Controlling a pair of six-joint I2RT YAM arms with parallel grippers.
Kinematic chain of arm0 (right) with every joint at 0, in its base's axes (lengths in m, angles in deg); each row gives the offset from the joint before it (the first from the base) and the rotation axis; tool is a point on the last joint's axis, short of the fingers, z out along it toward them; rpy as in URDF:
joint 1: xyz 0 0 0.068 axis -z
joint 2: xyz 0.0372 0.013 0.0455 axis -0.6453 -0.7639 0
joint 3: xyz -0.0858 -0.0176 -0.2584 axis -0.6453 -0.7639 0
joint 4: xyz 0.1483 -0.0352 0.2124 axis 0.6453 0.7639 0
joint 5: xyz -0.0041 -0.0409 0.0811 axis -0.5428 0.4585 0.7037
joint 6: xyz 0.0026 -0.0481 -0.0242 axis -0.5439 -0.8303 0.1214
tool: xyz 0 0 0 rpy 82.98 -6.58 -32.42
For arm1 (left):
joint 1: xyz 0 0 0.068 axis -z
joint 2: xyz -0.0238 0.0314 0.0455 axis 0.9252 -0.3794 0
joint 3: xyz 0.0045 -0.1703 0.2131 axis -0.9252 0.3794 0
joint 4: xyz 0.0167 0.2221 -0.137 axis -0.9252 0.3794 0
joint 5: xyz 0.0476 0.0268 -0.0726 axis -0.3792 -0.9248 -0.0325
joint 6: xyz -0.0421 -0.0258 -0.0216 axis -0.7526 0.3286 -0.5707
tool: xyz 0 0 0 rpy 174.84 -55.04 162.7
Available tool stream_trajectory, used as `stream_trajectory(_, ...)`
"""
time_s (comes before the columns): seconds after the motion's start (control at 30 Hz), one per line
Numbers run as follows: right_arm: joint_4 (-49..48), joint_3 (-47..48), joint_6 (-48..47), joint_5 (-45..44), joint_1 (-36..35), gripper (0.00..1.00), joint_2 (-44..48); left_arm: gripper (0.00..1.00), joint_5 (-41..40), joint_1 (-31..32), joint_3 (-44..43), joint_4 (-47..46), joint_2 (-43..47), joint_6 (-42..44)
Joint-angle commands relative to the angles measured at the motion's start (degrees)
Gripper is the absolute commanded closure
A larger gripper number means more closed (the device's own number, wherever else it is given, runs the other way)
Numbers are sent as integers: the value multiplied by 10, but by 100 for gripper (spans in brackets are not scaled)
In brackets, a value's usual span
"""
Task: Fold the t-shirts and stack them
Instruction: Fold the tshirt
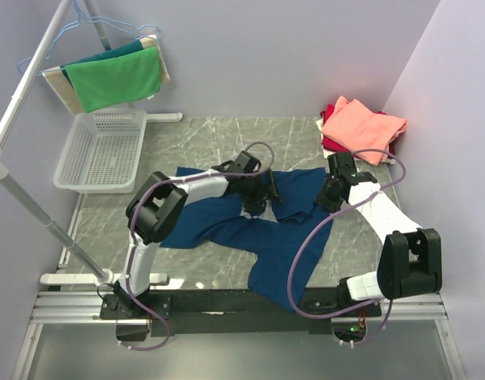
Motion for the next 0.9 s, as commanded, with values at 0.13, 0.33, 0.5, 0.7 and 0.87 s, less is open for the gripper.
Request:
stream_trajectory(0.13,-19,-3,-8,-8,0,64,31,12,-67,36,-23,59,22,-50)
stream_trajectory(0.33,-24,-6,-19,-1,0,64,22,8,-171,34,-1,138,55,-52)
stream_trajectory(0.5,-37,-14,-21,2,0,64,-13,7,-243,32,5,164,105,-33)
stream_trajectory(0.7,-54,-5,-24,6,-1,67,-71,5,-313,-14,12,188,139,-9)
stream_trajectory(0.87,-55,11,-26,6,-2,67,-101,5,-332,-75,19,215,118,15)
